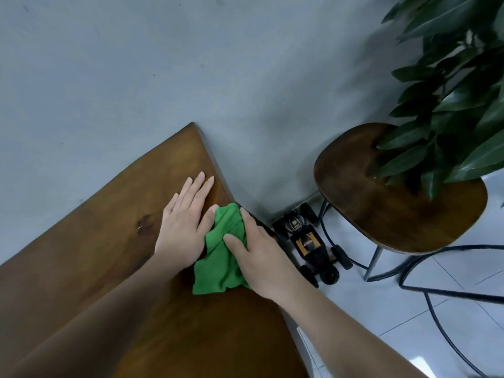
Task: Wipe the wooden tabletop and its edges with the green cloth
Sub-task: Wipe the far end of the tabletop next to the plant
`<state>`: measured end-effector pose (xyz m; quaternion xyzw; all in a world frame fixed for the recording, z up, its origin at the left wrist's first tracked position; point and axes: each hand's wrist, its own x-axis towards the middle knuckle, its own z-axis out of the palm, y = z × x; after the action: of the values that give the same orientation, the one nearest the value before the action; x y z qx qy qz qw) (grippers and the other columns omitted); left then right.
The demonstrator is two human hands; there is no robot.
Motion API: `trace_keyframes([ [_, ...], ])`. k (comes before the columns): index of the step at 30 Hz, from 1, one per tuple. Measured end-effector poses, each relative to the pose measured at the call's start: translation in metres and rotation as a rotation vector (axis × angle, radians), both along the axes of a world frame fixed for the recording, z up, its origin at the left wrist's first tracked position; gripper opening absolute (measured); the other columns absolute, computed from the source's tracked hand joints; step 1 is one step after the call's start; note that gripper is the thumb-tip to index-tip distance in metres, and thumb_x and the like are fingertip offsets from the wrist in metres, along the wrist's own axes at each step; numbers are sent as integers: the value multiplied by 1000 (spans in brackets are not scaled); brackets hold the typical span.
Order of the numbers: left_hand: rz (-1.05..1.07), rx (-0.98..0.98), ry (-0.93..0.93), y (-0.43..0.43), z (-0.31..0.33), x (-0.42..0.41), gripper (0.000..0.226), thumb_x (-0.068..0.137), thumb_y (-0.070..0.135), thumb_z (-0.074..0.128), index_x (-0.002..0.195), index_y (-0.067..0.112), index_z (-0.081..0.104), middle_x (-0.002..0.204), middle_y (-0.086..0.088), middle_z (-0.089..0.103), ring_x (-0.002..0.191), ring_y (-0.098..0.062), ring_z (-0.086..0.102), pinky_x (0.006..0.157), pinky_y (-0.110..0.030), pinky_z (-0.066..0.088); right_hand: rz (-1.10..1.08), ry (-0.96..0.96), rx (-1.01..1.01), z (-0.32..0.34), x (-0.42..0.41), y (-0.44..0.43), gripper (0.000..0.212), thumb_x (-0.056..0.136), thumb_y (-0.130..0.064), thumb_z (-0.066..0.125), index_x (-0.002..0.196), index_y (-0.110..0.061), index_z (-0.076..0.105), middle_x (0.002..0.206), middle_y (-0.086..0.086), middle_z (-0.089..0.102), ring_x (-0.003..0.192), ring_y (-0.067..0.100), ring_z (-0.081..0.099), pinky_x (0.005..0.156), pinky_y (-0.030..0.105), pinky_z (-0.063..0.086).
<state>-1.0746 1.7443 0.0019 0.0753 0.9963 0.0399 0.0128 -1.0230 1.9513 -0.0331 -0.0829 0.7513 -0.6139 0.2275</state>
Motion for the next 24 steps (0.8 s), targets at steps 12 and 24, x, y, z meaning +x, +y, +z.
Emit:
trace_keyframes([
  [12, 38, -43, -4, -30, -11, -62, 56, 122, 33, 27, 178, 35, 17, 185, 18, 7, 171, -3, -4, 140, -44, 7, -49, -23, -48, -13, -153, -77, 60, 120, -38, 36, 174, -17, 26, 167, 16, 48, 153, 35, 46, 126, 46, 37],
  [24, 144, -15, -5, -22, -9, -64, 76, 112, 66, 8, 179, 30, 10, 186, 8, 10, 171, -4, 2, 140, -44, 10, -85, -169, -68, 4, -300, -145, 49, 120, -39, 41, 153, -5, 52, 153, 19, 61, 140, 36, 60, 113, 38, 46],
])
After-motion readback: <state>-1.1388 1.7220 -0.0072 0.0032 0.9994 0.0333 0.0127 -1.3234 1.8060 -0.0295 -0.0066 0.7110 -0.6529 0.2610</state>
